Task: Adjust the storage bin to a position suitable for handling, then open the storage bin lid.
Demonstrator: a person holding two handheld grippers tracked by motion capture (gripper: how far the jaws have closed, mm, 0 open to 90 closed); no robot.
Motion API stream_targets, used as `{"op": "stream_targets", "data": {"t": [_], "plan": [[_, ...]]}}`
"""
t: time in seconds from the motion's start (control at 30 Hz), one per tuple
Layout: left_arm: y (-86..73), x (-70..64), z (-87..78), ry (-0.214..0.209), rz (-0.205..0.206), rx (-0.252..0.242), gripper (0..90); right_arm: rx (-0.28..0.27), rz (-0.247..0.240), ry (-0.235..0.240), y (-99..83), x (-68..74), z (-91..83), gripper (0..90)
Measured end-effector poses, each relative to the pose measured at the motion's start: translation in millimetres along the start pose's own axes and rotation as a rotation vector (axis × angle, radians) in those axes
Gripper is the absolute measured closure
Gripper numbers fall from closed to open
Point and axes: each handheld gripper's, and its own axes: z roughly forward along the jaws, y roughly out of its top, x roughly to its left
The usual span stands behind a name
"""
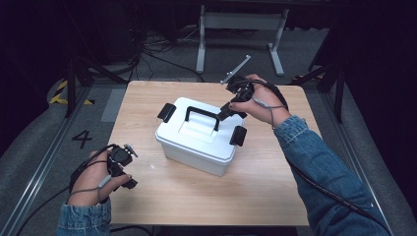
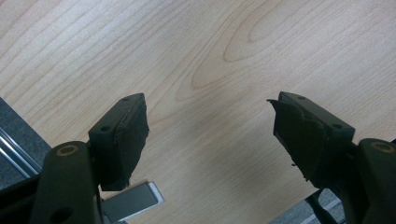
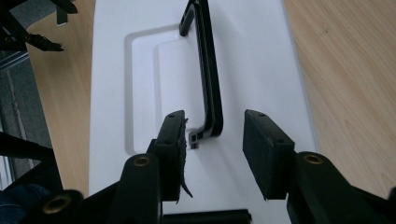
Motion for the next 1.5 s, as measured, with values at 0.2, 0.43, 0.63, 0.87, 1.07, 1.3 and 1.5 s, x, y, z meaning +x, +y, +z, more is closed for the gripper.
{"op": "stream_targets", "data": {"t": [0.2,0.43,0.63,0.87,1.07,1.3,1.5], "plan": [[3.2,1.0,-0.1,0.007,0.012,0.001,27.2,0.017,-0.001,0.02,9.7,-0.1,16.7,60.1],[4.7,0.0,1.3,0.005,0.016,0.002,27.2,0.037,-0.024,0.023,18.0,4.4,33.9,64.4],[5.0,0.9,1.6,0.015,0.015,0.002,27.2,0.059,-0.05,0.014,23.8,7.8,43.4,71.3],[5.7,-0.3,2.0,0.009,0.014,0.003,27.2,0.086,-0.059,0.043,25.0,9.6,49.4,83.7],[6.1,-0.3,2.8,0.003,0.019,0.003,27.2,0.098,-0.076,0.021,25.6,13.7,49.6,83.9],[6.3,0.1,3.2,0.005,0.02,0.007,27.2,0.09,-0.064,0.026,24.9,12.1,49.8,84.0],[6.3,0.6,3.1,0.003,0.021,0.01,27.2,0.094,-0.089,0.005,26.6,16.6,47.3,84.1]]}}
